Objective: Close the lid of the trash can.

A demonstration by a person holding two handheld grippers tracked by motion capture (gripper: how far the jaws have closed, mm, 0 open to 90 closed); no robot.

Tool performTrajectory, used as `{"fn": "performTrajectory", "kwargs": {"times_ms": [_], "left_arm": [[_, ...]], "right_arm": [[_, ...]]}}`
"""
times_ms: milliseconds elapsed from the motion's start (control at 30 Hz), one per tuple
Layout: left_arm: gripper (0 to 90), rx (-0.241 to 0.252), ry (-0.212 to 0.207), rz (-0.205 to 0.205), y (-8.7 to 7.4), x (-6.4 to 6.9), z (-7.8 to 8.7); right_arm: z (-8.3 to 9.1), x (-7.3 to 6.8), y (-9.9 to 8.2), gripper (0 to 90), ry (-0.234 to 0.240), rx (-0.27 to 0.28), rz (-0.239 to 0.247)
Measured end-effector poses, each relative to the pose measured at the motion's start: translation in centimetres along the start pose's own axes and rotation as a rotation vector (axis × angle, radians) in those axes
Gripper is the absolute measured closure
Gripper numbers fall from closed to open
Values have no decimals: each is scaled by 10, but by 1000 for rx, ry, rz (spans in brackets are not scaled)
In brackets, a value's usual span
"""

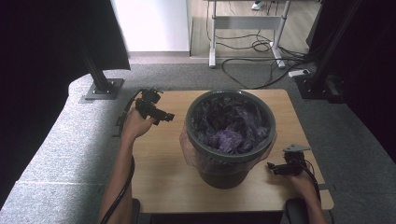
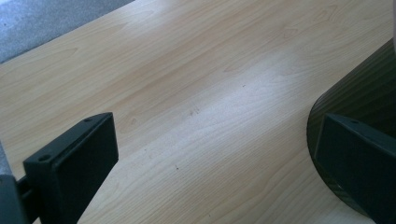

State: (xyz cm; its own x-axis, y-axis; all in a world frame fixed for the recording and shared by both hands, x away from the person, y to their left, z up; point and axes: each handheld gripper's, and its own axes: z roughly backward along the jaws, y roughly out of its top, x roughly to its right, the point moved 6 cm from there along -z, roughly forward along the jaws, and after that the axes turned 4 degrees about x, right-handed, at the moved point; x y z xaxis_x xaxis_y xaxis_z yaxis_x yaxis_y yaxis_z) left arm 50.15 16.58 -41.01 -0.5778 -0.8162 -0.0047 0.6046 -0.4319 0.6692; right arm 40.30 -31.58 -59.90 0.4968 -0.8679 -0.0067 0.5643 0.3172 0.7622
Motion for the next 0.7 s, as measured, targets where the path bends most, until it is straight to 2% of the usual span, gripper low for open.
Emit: {"fn": "performTrajectory", "kwargs": {"times_ms": [300, 500, 700], "left_arm": [[0, 21, 16, 2, -24, -5, -8], [0, 32, 11, 6, -42, -7, -14], [0, 65, 7, 29, -57, -7, -18]], "right_arm": [[0, 0, 0, 0, -1, 0, -3], [0, -1, 0, 0, -2, 1, -3], [0, -1, 0, 0, -4, 2, -4]]}}
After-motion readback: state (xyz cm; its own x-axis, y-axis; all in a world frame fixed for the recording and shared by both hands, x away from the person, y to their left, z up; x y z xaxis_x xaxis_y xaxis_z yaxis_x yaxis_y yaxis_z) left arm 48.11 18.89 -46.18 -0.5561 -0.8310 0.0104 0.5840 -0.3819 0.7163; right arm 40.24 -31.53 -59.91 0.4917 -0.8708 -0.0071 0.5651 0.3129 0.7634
